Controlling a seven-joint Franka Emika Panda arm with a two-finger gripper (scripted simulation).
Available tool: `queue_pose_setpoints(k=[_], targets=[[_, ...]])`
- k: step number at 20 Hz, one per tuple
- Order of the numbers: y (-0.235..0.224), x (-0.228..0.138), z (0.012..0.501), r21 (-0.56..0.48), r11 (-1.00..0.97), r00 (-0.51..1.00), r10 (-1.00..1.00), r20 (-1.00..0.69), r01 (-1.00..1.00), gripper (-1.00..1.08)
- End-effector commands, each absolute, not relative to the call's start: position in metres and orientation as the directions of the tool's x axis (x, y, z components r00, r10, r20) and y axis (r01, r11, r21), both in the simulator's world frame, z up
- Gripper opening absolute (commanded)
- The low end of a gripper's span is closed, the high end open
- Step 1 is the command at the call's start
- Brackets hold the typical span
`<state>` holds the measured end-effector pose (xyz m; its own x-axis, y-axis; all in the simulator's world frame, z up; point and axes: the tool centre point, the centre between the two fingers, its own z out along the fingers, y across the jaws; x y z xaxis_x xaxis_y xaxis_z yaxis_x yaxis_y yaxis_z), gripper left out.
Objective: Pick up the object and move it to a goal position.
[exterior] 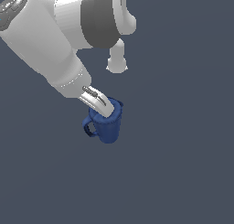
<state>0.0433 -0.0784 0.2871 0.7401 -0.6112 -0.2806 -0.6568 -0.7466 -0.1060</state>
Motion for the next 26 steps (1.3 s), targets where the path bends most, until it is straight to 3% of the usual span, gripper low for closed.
queue_pose_setpoints(k=[1,16,26], targets=[[-0.086,0.051,0.280,-0.104,-0.704,0.694,-0.647,-0.316,-0.703,0.28],[-0.129,0.078,0.235,-0.044,-0.451,0.409,-0.759,-0.507,-0.892,0.28],[-0.143,0.081,0.218,-0.006,-0.366,0.305,-0.766,-0.566,-0.930,0.28]])
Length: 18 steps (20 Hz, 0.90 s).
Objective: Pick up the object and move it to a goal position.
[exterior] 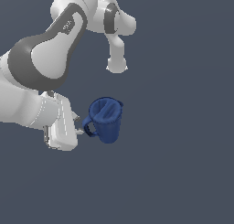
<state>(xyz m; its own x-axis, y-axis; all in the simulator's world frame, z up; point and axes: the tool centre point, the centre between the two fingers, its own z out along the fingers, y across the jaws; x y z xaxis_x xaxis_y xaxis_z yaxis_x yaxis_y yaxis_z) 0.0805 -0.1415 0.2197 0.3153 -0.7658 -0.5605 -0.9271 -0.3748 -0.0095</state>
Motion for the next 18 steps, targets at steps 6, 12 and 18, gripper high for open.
queue_pose_setpoints(k=[6,12,18], targets=[[-0.144,0.081,0.216,-0.001,-0.358,0.295,-0.766,-0.572,-0.934,0.28],[-0.142,0.080,0.214,-0.001,-0.358,0.295,-0.766,-0.572,-0.934,0.28],[-0.136,0.077,0.203,0.000,-0.357,0.293,-0.766,-0.572,-0.934,0.28]])
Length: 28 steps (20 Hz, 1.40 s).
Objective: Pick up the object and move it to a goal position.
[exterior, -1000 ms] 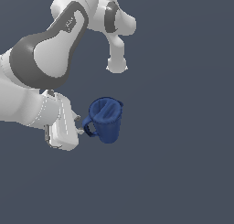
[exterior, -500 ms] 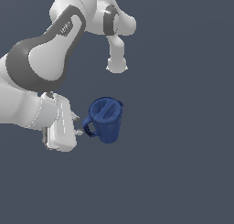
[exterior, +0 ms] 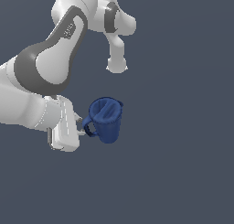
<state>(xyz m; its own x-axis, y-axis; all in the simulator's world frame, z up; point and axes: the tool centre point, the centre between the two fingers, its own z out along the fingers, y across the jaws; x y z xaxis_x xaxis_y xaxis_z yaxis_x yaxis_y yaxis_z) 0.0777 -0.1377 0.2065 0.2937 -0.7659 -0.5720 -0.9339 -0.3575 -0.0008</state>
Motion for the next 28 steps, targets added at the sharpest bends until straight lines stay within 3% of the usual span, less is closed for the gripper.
queue_pose_setpoints(k=[1,9,10,28], targets=[[-0.134,0.076,0.201,0.000,-0.357,0.293,-0.766,-0.572,-0.934,0.28],[-0.129,0.074,0.193,0.000,-0.357,0.293,-0.766,-0.573,-0.934,0.28],[-0.129,0.074,0.193,0.000,-0.357,0.293,-0.766,-0.573,-0.934,-1.00],[-0.130,0.075,0.207,-0.015,-0.335,0.284,-0.776,-0.563,-0.942,-1.00]])
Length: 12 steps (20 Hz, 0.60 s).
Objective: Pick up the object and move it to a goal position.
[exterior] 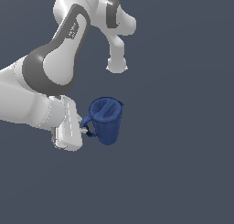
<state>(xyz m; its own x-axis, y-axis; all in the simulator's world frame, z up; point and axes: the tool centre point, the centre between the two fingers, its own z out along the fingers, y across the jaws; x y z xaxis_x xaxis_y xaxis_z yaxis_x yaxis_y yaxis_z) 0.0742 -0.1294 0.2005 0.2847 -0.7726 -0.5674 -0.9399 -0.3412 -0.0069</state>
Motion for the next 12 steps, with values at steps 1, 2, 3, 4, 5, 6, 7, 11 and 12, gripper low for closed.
queue_pose_setpoints(k=[1,2,3,4,5,6,7,11,12], targets=[[-0.130,0.075,0.211,-0.019,-0.329,0.282,-0.779,-0.561,-0.944,-1.00],[-0.130,0.075,0.215,-0.023,-0.322,0.280,-0.782,-0.558,-0.946,-1.00],[-0.130,0.075,0.219,-0.028,-0.315,0.277,-0.785,-0.555,-0.949,-1.00],[-0.130,0.075,0.225,-0.033,-0.307,0.273,-0.788,-0.551,-0.951,-1.00],[-0.130,0.075,0.230,-0.040,-0.297,0.270,-0.792,-0.547,-0.954,-1.00],[-0.131,0.075,0.236,-0.046,-0.287,0.266,-0.797,-0.543,-0.957,-1.00],[-0.131,0.075,0.243,-0.054,-0.277,0.261,-0.801,-0.538,-0.959,-1.00],[-0.131,0.074,0.276,-0.090,-0.224,0.238,-0.822,-0.517,-0.970,-1.00],[-0.131,0.074,0.285,-0.101,-0.209,0.231,-0.828,-0.511,-0.973,-1.00]])
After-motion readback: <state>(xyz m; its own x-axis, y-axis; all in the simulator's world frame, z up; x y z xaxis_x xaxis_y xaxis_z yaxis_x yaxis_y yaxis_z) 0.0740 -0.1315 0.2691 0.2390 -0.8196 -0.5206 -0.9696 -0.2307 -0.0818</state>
